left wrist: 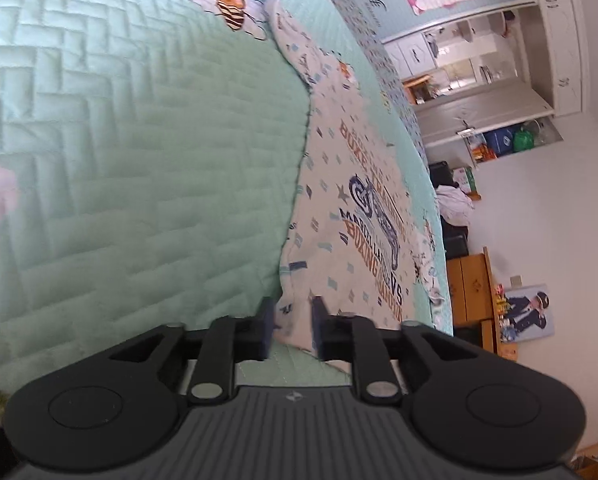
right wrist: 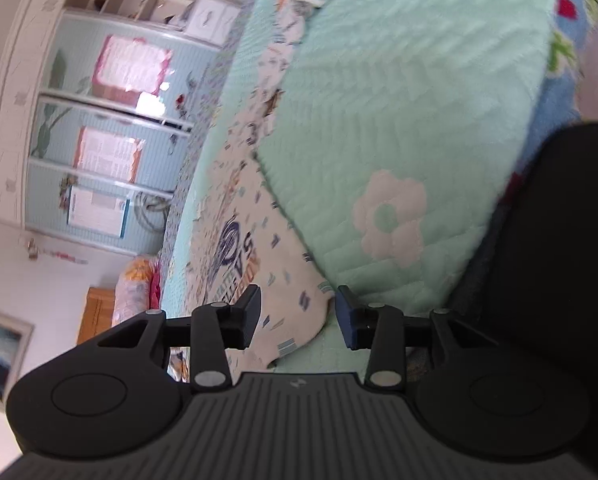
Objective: Fold clothes
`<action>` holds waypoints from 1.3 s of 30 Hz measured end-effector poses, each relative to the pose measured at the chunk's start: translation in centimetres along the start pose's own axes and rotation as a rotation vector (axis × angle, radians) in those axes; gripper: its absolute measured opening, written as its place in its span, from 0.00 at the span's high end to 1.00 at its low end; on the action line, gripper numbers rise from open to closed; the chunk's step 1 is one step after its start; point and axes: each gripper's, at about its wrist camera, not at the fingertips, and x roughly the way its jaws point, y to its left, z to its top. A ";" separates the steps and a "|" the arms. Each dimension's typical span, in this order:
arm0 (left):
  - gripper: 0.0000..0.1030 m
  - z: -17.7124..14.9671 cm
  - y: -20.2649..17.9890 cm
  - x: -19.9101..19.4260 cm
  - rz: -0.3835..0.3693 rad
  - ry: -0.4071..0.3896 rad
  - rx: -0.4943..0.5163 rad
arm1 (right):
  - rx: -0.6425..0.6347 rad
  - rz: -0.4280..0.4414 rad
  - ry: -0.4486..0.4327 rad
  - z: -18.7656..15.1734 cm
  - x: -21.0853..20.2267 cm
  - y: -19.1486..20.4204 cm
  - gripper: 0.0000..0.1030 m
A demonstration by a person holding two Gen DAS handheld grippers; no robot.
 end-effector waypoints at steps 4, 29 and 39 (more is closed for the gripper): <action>0.46 -0.4 -4.2 0.6 0.014 0.006 0.181 | -0.310 -0.066 -0.007 -0.6 0.4 5.0 0.59; 0.40 -2.0 -6.4 3.6 0.127 0.071 0.381 | -0.173 -0.092 0.135 1.3 3.4 0.9 0.76; 0.37 -2.6 -4.0 2.3 0.115 0.082 0.255 | -0.010 0.007 0.128 1.5 2.7 -0.7 0.58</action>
